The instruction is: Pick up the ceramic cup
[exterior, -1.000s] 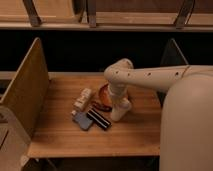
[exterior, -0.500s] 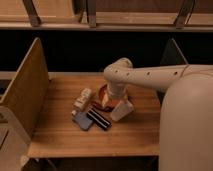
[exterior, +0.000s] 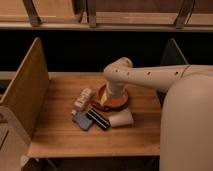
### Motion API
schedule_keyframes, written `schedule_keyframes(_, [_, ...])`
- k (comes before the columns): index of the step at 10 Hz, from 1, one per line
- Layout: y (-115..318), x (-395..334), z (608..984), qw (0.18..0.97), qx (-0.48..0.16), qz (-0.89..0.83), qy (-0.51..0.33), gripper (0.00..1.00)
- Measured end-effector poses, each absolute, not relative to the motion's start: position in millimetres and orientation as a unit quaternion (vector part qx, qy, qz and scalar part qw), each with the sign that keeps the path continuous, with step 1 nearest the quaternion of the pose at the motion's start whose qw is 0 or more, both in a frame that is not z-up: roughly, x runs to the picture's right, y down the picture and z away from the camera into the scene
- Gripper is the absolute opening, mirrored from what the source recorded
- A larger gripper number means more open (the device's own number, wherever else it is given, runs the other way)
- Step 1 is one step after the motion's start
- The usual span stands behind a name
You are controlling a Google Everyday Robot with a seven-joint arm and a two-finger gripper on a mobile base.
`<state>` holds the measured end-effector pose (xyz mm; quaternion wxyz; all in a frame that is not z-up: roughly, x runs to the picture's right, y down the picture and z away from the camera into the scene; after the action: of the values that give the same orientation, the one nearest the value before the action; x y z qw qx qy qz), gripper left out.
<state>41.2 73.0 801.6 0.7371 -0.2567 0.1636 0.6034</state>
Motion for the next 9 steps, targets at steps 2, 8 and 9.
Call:
schedule_keyframes(2, [56.3,35.8,798.3,0.736,-0.251,0.614,0.138,0.71])
schedule_keyframes(8, [56.2,35.8,798.2,0.735,-0.251,0.614,0.137,0.71])
schedule_keyframes(9, [56.2,34.7,798.1,0.736,-0.252,0.614,0.137,0.71])
